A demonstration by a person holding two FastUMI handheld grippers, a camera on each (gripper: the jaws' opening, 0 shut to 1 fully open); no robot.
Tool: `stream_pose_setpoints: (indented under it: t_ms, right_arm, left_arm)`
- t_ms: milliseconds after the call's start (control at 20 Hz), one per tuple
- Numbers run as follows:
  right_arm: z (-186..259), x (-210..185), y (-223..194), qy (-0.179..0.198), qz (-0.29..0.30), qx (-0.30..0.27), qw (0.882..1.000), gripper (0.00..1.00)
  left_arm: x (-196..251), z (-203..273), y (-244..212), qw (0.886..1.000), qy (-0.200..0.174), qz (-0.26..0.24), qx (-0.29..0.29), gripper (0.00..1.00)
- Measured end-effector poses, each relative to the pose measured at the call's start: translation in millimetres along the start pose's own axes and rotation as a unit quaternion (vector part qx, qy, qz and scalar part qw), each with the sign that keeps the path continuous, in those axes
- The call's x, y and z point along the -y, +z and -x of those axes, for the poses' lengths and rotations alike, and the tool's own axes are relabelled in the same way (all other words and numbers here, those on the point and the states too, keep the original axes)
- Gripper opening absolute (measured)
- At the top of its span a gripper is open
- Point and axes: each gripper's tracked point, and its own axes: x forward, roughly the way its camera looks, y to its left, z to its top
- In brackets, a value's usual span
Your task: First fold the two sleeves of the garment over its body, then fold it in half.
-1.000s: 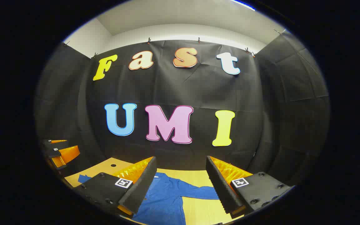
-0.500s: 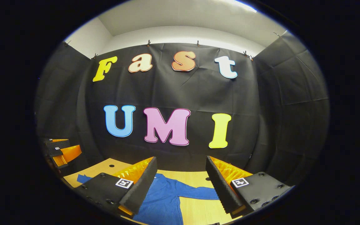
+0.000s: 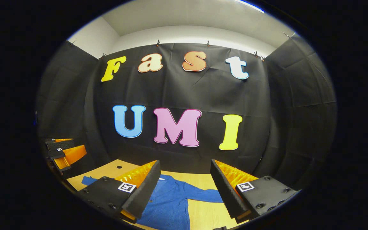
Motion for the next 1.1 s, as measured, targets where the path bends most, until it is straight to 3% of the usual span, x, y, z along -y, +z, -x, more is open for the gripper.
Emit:
stream_pose_setpoints:
  t_ms: [50,200,250,300,450,500,650,1100]
  right_arm:
    - [-0.1,-1.1,0.5,0.002,-0.002,0.001,1.0,0.94]
    - [0.8,-0.3,0.3,0.002,-0.004,0.002,1.0,0.98]
    - [0.5,0.0,0.3,0.004,-0.002,0.002,1.0,0.94]
    - [0.4,-0.7,-0.5,0.006,-0.001,0.0,1.0,0.98]
    - [2.1,-1.7,-8.4,0.009,-0.003,-0.012,1.0,0.94]
    - [1.7,-1.4,-11.1,0.009,-0.002,-0.015,1.0,0.99]
    - [1.9,0.7,-14.8,0.008,-0.002,-0.022,1.0,0.94]
    - [-5.0,15.2,-11.0,-0.009,0.003,-0.021,1.0,0.94]
  left_arm:
    - [0.4,1.9,1.5,1.0,-0.001,0.002,0.001,0.81]
    - [0.2,3.4,1.4,1.0,-0.002,0.011,0.004,0.81]
    - [0.6,2.6,2.0,1.0,-0.003,0.015,0.007,0.81]
    - [3.1,2.0,-0.5,1.0,-0.006,0.019,0.008,0.81]
    - [6.3,2.0,-6.6,1.0,-0.011,0.026,0.001,0.81]
    - [8.4,1.4,-6.9,1.0,-0.014,0.027,0.002,0.82]
    - [10.1,0.9,-5.9,1.0,-0.018,0.014,0.005,0.81]
    - [-1.0,-0.5,-1.8,1.0,-0.011,0.022,0.014,0.81]
